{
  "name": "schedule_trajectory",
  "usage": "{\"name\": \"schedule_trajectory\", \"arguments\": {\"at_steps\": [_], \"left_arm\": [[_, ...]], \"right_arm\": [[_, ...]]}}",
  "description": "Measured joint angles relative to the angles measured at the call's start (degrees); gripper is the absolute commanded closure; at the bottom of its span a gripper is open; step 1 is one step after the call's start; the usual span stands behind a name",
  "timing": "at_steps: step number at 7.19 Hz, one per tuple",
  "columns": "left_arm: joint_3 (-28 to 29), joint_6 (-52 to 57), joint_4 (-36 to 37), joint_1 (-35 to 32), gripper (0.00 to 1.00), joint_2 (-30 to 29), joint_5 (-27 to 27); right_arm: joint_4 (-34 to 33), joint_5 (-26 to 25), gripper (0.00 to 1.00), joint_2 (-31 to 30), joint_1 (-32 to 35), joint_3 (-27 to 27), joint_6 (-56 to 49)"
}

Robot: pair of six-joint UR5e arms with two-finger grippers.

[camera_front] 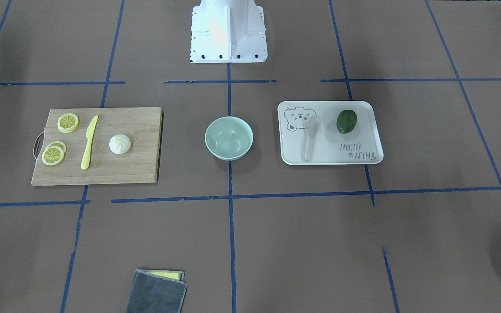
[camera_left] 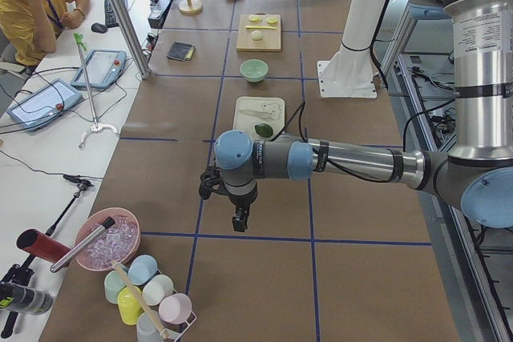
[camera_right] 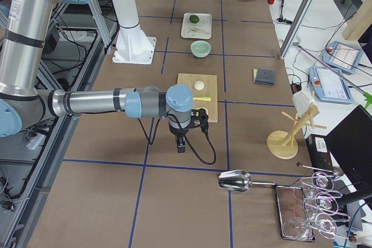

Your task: Put spoon and bun in bowl

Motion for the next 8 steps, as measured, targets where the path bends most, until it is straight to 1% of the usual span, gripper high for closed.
{"name": "schedule_trajectory", "arguments": {"at_steps": [5, 6, 7, 8], "left_arm": [[-1.8, 0.3, -1.1, 0.1, 0.0, -0.1, -0.1], [-2.1, 0.4, -1.5, 0.1, 0.0, 0.0, -1.4], [-2.2, 0.1, -3.2, 0.5, 0.0, -0.1, -4.7], [-2.1, -0.7, -7.4, 1.6, 0.0, -0.1, -8.6]], "right_arm": [[0.6, 0.6, 0.0, -0.3, 0.0, 0.5, 0.4], [0.7, 0.7, 0.0, -0.4, 0.0, 0.7, 0.4], [0.7, 0.9, 0.0, -0.4, 0.0, 1.0, 0.3], [0.7, 0.9, 0.0, -0.4, 0.0, 1.4, 0.1]]}}
